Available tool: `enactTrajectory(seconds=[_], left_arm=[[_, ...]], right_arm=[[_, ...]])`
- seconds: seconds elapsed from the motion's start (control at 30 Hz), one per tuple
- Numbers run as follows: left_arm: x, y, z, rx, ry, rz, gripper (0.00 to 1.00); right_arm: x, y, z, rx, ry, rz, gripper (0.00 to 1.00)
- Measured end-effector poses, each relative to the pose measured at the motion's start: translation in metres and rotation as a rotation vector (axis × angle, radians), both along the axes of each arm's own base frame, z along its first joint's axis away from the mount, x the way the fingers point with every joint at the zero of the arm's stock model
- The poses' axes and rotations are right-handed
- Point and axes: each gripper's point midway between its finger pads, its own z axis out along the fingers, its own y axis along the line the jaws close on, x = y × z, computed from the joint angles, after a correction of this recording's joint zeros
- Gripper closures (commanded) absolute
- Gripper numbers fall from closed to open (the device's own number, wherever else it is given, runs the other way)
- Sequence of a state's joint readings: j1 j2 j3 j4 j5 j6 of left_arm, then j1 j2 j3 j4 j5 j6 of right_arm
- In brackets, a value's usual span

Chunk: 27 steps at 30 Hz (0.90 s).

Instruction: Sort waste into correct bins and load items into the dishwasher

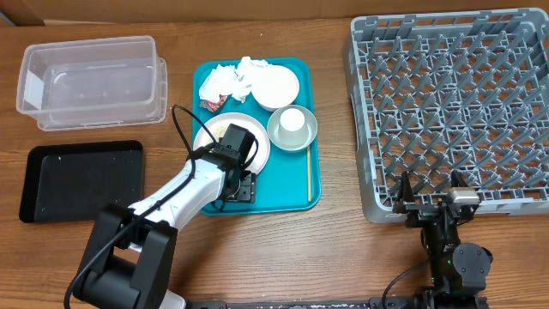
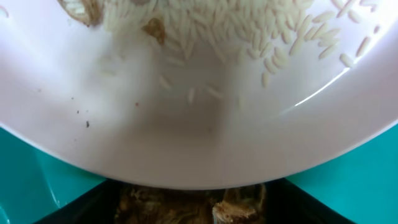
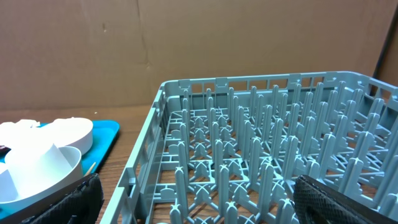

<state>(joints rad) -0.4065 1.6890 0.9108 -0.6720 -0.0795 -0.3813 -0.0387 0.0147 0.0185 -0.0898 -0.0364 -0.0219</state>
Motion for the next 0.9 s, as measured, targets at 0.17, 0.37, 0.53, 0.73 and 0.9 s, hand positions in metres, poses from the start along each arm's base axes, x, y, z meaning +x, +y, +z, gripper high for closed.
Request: enactTrajectory(seconds=[0.17, 0.37, 0.53, 0.73, 0.9], left_arm=[[-0.001, 0.001, 0.001, 0.002, 0.003, -0.004, 0.35], [-0.003, 0.001, 0.002, 0.007, 0.014, -0.004, 0.36], [-0.018, 0.008, 0.006, 0.036, 0.083, 0.003, 0.36], [-0.010, 0.012, 0.030, 0.049, 0.096, 0.026, 0.34], [0.014, 0.032, 0.068, 0.059, 0.029, 0.105, 0.30]], right_arm=[[0.000, 0.000, 0.000, 0.000, 0.000, 0.000, 0.00], [0.000, 0.000, 0.000, 0.000, 0.000, 0.000, 0.00], [0.000, 0.000, 0.000, 0.000, 0.000, 0.000, 0.00], [0.000, 0.000, 0.000, -0.001, 0.000, 0.000, 0.00], [0.000, 0.000, 0.000, 0.000, 0.000, 0.000, 0.00]])
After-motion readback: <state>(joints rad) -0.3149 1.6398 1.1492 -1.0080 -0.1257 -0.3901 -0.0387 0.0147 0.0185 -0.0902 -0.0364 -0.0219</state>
